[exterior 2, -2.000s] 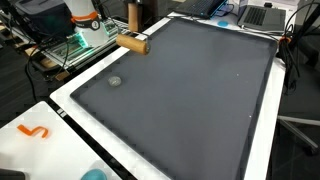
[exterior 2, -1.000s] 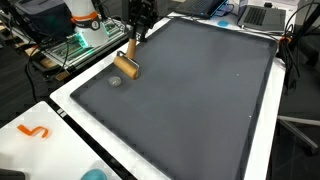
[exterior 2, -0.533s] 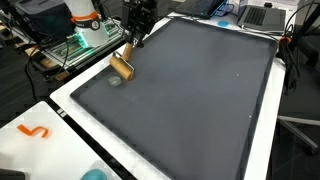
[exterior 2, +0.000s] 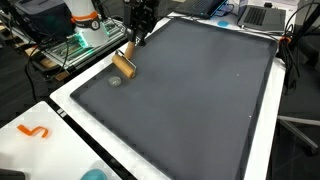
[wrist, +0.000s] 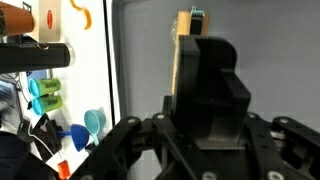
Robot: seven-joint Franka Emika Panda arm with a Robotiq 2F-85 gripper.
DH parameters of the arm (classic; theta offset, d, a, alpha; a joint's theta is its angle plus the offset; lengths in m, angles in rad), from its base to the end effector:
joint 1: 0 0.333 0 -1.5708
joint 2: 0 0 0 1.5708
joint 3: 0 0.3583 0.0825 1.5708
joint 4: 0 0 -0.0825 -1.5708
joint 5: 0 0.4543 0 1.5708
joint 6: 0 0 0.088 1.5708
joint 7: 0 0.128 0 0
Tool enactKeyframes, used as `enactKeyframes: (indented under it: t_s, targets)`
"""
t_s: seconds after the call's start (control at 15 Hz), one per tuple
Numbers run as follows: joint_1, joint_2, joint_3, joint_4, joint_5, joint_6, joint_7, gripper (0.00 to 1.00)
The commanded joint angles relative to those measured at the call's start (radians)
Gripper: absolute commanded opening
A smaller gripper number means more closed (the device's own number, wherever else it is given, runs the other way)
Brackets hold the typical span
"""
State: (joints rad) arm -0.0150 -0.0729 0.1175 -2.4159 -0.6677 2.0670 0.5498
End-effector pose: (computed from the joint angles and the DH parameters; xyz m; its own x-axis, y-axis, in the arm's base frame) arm 0.5014 0.0072 0.3023 0.9964 -0.0582 -0.0622 -0.0128 -0.8244 0.5659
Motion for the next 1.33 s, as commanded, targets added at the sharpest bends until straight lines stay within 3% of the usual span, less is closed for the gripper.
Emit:
enactKeyframes:
  t_s: [0.0,1.27]
  targets:
    - [0.022,-0.021,-0.018,0.014,0.058,-0.055,-0.024,0.25]
    - [0.032,-0.049,-0.018,0.025,0.197,-0.091,-0.063,0.25]
